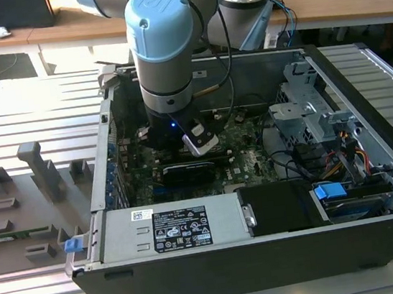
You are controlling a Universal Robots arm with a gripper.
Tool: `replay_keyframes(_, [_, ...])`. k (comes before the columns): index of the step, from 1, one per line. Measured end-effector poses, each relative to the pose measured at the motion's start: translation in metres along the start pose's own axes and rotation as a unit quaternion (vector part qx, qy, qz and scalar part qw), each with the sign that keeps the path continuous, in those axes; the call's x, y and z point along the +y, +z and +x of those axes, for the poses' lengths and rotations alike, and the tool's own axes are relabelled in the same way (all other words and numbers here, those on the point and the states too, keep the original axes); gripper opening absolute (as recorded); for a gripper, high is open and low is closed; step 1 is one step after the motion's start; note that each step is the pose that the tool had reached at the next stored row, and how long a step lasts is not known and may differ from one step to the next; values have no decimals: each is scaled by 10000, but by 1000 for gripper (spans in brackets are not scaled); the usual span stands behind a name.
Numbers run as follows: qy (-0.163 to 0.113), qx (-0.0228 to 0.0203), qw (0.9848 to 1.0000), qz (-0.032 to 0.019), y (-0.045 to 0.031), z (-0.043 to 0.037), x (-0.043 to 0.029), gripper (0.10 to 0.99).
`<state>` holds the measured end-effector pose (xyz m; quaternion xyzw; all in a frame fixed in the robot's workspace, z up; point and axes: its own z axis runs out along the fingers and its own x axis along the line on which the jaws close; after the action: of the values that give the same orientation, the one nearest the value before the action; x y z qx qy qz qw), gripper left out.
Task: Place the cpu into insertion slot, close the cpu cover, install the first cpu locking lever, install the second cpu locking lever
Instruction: 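Install the second cpu locking lever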
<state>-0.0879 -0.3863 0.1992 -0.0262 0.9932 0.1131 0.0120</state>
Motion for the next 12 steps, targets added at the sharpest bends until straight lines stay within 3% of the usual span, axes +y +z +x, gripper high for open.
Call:
replay_keyframes(10, [-4,1,10000,-3,3,-2,41,106])
replay_keyframes(12, [-5,1,10000,-3,-85,-5,61,106])
